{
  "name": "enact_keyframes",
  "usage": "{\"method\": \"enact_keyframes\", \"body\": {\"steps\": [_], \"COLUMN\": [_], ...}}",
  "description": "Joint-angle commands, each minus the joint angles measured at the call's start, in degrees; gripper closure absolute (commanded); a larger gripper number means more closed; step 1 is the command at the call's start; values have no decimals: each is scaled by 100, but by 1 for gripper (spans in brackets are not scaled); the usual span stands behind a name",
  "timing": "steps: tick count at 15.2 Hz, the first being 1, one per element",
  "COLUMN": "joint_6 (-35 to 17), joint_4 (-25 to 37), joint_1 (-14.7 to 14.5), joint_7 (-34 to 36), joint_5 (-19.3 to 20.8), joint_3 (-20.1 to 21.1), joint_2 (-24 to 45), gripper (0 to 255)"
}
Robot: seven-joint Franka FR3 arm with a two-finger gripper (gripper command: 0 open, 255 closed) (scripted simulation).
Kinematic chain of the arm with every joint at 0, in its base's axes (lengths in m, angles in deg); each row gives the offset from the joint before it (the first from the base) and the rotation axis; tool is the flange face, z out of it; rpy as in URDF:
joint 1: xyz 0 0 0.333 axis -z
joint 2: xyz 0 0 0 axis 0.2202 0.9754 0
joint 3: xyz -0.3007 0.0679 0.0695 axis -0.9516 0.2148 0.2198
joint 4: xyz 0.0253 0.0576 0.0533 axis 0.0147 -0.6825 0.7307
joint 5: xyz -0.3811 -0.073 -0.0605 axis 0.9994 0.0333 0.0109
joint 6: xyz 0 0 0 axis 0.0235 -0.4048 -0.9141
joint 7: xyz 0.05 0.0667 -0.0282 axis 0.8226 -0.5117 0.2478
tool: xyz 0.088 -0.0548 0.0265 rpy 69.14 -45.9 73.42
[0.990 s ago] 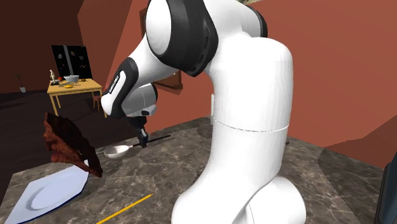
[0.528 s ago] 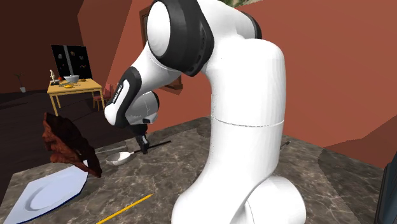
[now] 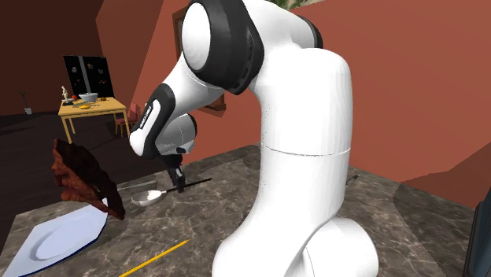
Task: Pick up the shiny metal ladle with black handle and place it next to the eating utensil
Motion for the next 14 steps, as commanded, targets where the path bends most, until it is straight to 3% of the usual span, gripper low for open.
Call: {"method": "enact_keyframes", "body": {"steps": [1, 5, 9, 14], "joint_6": [0, 0, 649, 649], "joint_4": [0, 0, 199, 199], "joint_1": [0, 0, -6, -10], "joint_7": [0, 0, -304, -304], "joint_5": [0, 0, -441, -441], "joint_3": [0, 0, 55, 51], "joint_2": [0, 0, -537, -537], "gripper": [0, 0, 0, 0]}}
